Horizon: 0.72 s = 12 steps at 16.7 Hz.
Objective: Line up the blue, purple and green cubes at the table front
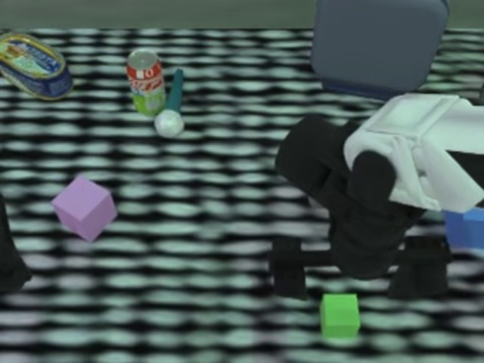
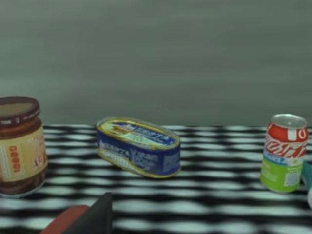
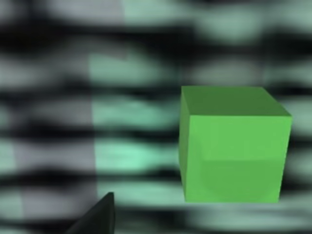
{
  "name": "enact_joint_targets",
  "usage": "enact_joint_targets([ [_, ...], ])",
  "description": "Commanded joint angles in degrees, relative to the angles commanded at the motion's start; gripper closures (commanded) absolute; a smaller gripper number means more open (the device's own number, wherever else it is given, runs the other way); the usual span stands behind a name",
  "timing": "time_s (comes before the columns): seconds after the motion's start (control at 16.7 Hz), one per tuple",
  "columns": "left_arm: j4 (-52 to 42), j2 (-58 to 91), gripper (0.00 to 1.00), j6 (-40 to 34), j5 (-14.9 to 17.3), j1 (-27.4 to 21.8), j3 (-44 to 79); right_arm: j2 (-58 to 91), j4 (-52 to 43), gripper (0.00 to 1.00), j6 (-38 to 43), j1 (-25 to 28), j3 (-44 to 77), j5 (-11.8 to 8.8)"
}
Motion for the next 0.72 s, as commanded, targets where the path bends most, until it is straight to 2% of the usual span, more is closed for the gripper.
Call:
enact_joint_targets([
  [0.18, 0.0, 0.0, 0.0, 0.0, 0.0, 0.0, 0.0, -1.9, -3.5, 0.0, -0.2, 0.1, 2.4, 0.0],
  [0.42, 0.0, 0.0, 0.0, 0.0, 0.0, 0.0, 0.0, -1.8, -3.4, 0.0, -0.2, -0.1, 2.3, 0.0],
  [0.72, -6.2, 9.0, 0.0, 2.3, 0.2, -1.2, 8.5, -9.9, 2.0, 0.0, -4.7, -1.6, -0.3, 0.2],
])
